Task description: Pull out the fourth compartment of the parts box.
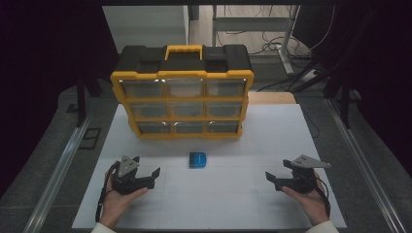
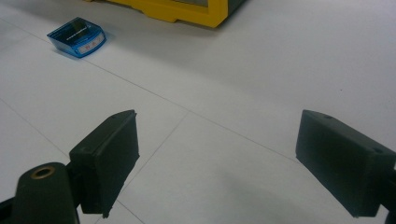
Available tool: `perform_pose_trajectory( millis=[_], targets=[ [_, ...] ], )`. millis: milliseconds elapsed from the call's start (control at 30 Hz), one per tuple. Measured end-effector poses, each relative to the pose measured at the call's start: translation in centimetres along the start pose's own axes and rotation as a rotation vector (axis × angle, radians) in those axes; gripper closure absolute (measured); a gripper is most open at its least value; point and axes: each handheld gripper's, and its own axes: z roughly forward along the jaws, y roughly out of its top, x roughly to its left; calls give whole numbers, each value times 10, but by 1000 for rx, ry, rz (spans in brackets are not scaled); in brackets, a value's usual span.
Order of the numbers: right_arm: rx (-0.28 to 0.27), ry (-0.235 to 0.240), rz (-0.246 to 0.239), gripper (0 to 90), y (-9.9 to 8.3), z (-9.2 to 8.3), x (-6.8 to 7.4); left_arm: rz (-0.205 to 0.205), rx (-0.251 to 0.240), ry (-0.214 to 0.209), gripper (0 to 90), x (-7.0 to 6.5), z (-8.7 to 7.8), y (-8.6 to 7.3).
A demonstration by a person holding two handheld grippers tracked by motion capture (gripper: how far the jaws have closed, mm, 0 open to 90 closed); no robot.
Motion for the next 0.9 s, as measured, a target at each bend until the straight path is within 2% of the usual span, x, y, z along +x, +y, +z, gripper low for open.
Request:
perform_pose_trajectory(
  millis=[567,900],
  targets=[
    [21,-5,8,142,-4,0,-1,6,-6,27,129,2,0,1],
    [38,-5,11,145,-4,6,-4,47,1,56,124,0,2,3]
  ],
)
